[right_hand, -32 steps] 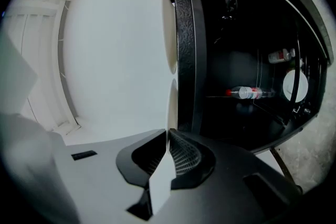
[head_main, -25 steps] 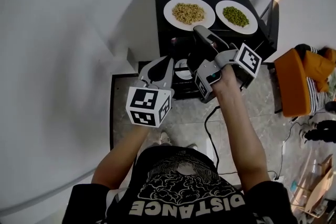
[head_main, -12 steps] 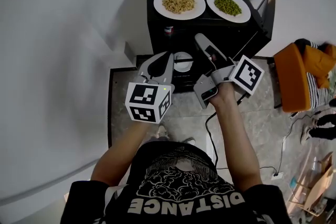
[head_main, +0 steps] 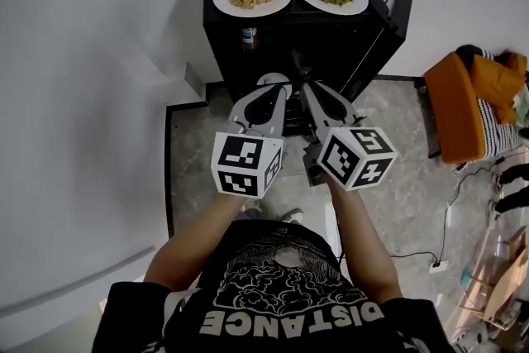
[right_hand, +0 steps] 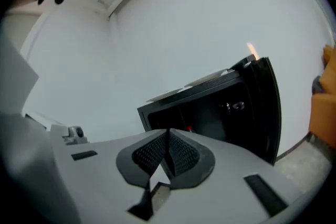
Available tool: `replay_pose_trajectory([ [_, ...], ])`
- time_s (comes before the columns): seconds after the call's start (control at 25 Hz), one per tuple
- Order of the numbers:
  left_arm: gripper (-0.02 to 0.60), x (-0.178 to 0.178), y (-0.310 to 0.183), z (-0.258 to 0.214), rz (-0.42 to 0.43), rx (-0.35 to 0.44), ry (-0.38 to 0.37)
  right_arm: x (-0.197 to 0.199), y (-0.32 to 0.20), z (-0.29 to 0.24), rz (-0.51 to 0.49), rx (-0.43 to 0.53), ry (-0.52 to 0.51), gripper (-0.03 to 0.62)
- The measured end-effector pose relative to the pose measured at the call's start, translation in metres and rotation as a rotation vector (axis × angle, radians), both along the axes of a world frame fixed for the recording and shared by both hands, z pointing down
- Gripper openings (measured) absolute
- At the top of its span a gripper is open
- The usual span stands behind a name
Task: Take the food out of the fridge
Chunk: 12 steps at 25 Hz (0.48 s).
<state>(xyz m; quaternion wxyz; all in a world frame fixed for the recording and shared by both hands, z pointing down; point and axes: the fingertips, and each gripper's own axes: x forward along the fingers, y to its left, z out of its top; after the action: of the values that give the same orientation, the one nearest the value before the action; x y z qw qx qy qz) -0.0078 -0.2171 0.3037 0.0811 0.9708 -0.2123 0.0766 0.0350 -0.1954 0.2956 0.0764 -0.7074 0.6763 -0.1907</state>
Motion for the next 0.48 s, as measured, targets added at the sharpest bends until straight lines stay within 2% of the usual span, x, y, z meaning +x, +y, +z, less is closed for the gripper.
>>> replay_pose_trajectory([
  [0.08,0.002,0.003,0.007,0.002,0.003,-0.002,-0.005,-0.001,0.006,0.004,0.000,-0.028,0.077,0.012],
  [0.2,0.002,0.007,0.014,0.004,0.009,-0.002,-0.008,-0.001,0.010,0.006,-0.001,-0.043,0.130,0.012],
  [0.48,0.002,0.007,0.016,0.002,0.007,-0.004,0.002,-0.002,0.011,0.009,-0.003,-0.050,0.140,0.012],
])
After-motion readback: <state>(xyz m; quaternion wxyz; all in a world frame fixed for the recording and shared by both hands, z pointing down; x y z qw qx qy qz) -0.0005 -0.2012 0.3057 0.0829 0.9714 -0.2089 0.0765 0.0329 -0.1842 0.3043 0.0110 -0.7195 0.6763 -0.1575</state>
